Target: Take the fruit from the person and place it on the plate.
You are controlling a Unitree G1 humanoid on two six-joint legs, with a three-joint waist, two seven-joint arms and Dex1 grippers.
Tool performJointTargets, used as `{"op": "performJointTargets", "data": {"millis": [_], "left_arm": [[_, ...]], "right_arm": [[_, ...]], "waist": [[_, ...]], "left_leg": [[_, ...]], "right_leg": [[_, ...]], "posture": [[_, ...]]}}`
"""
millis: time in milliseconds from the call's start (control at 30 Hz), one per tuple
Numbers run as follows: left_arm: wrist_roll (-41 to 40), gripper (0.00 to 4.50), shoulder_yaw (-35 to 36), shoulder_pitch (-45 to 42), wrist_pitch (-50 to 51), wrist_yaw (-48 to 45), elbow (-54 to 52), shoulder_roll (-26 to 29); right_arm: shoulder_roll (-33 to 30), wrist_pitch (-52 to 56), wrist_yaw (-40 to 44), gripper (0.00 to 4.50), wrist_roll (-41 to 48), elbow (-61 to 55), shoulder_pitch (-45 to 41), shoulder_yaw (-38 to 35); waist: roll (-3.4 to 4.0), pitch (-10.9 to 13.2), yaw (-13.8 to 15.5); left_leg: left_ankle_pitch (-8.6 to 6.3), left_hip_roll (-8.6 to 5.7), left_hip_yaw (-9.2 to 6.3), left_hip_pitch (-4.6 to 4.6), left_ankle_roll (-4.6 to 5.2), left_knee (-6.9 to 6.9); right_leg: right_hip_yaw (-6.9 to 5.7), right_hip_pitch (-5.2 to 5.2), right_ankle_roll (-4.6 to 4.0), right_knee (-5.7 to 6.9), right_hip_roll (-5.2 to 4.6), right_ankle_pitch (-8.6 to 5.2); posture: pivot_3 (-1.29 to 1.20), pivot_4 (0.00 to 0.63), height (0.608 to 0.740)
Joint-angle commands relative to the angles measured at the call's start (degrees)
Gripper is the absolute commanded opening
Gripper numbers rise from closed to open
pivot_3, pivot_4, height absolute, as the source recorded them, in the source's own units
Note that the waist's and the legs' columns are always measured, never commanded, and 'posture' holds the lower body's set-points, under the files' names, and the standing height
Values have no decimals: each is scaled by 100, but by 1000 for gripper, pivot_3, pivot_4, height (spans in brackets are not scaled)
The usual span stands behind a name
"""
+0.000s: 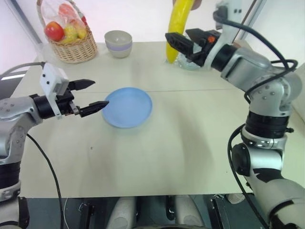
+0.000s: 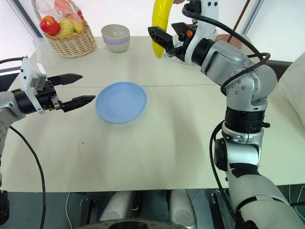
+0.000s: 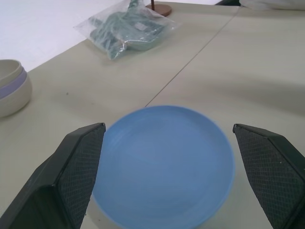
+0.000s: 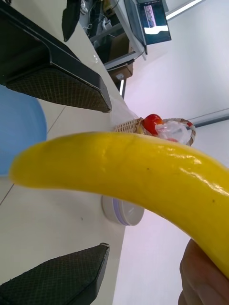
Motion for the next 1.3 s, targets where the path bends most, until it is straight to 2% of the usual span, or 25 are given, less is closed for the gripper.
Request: {"op": "performJointTargets", "data": {"millis": [33,100,167,267,300,367,400,733,933,1133,1300], "left_arm": [[-93,4500,211,18,-20,45,-216,34],[-98,4500,221,36,-11,60,-240,35],[-97,4500,228,55,-13,75,-253,31],[-104,4500,236,73,-10,88,-269,29],[-99,4500,230,69,-18,85,-256,28],[-88,4500,211,48,-33,79,-221,23],[-89,4500,212,48,-34,77,-220,23],[-89,4500,190,-27,-19,35,-150,54],[-90,4500,227,1,42,-41,-124,160],[-142,4500,464,257,172,-274,-151,496],[-216,4500,608,476,259,-436,-241,730]], "right_arm": [[91,-266,111,4486,-135,75,-326,31],[133,-310,157,4486,-183,117,-360,71],[179,-344,173,3961,-242,154,-379,104],[203,-362,193,2775,-300,159,-380,126],[209,-368,217,2153,-314,147,-378,137],[219,-358,261,1237,-342,122,-374,166],[221,-344,274,1052,-350,101,-370,174],[151,-236,391,1050,-405,-105,-300,220],[49,-144,793,1050,-306,-306,-163,388],[165,183,1475,1050,-288,-511,267,1278],[720,-169,1672,1050,-650,75,425,1876]], "waist": [[0,0,2],[0,0,3],[0,0,4],[0,0,4],[0,0,4],[0,0,4],[0,0,4],[0,0,2],[1,0,3],[1,1,-31],[2,1,-15]], "left_leg": [[0,0,0,0,0,0],[0,0,0,0,0,0],[0,0,0,0,0,0],[0,0,0,0,0,0],[0,0,-1,0,0,0],[0,0,0,0,0,0],[0,0,0,0,0,0],[0,0,0,0,0,-1],[0,0,0,0,0,-1],[-1,3,0,2,1,-4],[0,3,-1,2,1,-4]], "right_leg": [[0,0,0,0,0,0],[0,0,0,0,0,0],[0,0,0,0,0,0],[0,0,0,-1,0,0],[0,0,0,-1,0,0],[0,-1,0,-1,0,0],[0,-1,0,-1,0,0],[0,-1,0,-1,0,0],[0,-1,0,-1,0,0],[1,-2,0,-1,0,0],[1,-3,-1,0,1,0]], "posture": [[0,150,740],[0,150,740],[0,150,740],[0,150,740],[0,150,740],[0,150,740],[0,150,740],[0,150,740],[0,150,740],[0,150,740],[0,150,740]]}}
